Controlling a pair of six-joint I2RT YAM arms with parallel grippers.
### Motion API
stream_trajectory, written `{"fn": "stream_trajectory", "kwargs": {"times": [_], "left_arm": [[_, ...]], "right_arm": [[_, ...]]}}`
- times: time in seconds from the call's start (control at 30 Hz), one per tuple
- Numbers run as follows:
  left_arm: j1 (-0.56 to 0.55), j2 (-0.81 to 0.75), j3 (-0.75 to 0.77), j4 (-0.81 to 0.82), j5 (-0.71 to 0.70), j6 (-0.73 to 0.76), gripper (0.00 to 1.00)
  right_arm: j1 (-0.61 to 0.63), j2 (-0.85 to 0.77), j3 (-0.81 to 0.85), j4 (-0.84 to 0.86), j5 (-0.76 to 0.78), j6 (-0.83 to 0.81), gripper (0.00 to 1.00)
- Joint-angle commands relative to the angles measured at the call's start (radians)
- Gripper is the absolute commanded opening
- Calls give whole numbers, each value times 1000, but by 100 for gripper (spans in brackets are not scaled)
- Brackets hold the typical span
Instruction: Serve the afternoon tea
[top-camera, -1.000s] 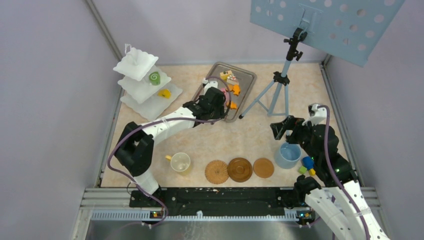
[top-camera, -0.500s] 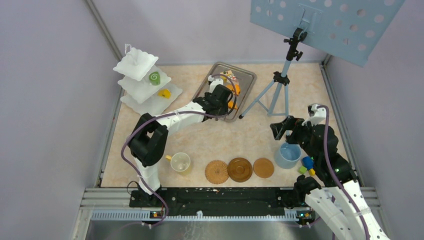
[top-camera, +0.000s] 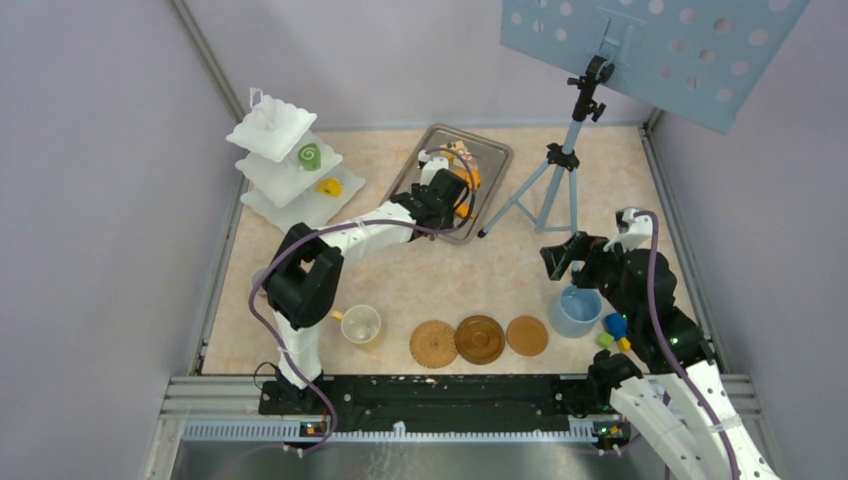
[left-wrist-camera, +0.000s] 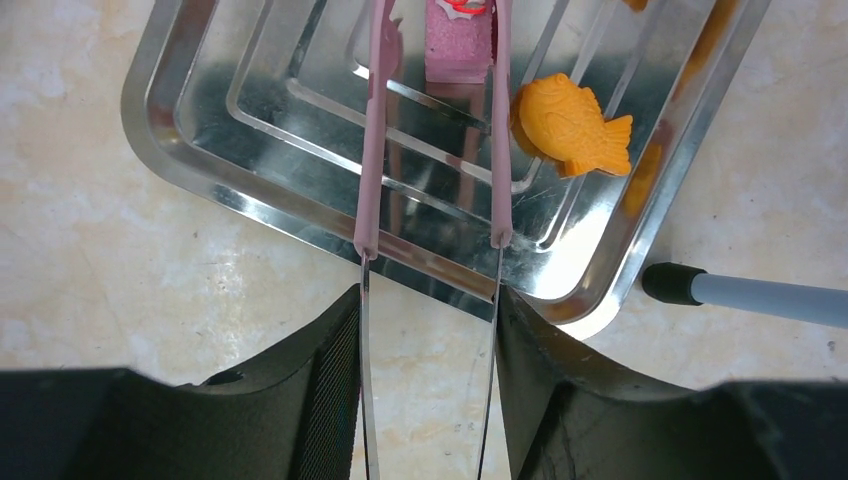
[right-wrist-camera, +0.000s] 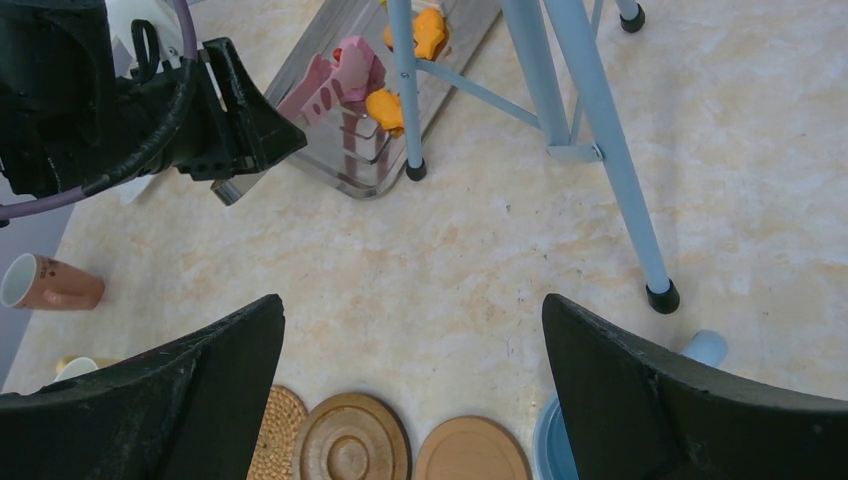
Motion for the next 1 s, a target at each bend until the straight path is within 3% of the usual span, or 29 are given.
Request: {"fn": "stream_trajectory", "kwargs": {"times": [0.0, 0.33, 0.6, 0.97], "left_arm": [[0, -51, 26, 4, -63, 46, 25], [21, -167, -89, 44, -50, 90, 12], [43, -114, -44, 42, 48, 99, 39], [79, -92, -38, 68, 134, 119, 61]], "right_arm": [[11, -4, 0, 30, -9, 10, 98], [10, -4, -6, 38, -8, 9, 98], [10, -11, -3, 31, -8, 11, 98], [11, -15, -5, 33, -9, 13, 98]]}}
